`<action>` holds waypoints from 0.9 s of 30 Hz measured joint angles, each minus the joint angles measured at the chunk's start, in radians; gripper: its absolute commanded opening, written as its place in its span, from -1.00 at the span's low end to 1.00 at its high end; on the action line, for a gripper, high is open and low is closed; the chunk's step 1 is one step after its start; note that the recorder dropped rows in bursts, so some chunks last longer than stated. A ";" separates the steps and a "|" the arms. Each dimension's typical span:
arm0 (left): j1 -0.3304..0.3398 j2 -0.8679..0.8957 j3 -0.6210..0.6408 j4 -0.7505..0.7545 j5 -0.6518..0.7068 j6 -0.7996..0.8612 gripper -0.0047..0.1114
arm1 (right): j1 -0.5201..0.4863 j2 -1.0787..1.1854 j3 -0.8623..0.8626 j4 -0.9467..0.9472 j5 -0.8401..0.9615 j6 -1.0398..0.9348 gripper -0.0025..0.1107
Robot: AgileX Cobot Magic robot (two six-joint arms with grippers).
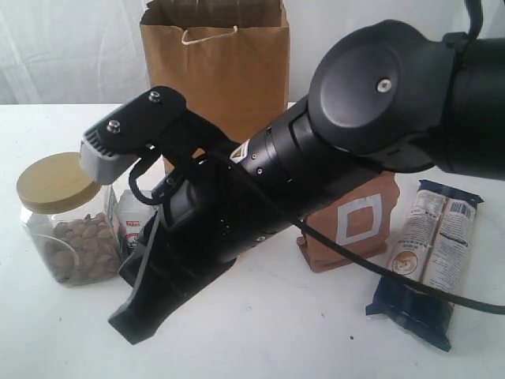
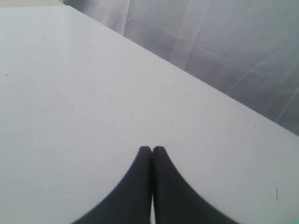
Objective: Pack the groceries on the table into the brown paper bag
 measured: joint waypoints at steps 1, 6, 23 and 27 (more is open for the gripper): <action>0.043 0.000 -0.028 0.024 0.043 0.002 -0.92 | 0.000 0.000 0.000 0.000 0.015 0.000 -0.96; 0.418 0.064 -0.348 0.481 0.453 -0.004 -0.92 | 0.000 0.000 0.000 0.000 0.135 0.000 -0.96; 0.656 0.519 -0.639 2.452 0.126 -0.602 -0.86 | -0.149 0.008 0.000 -0.157 0.148 -0.079 -0.96; 0.656 0.526 -0.641 2.452 0.098 -0.589 -0.40 | -0.227 0.019 0.000 -0.160 0.227 -0.083 -0.96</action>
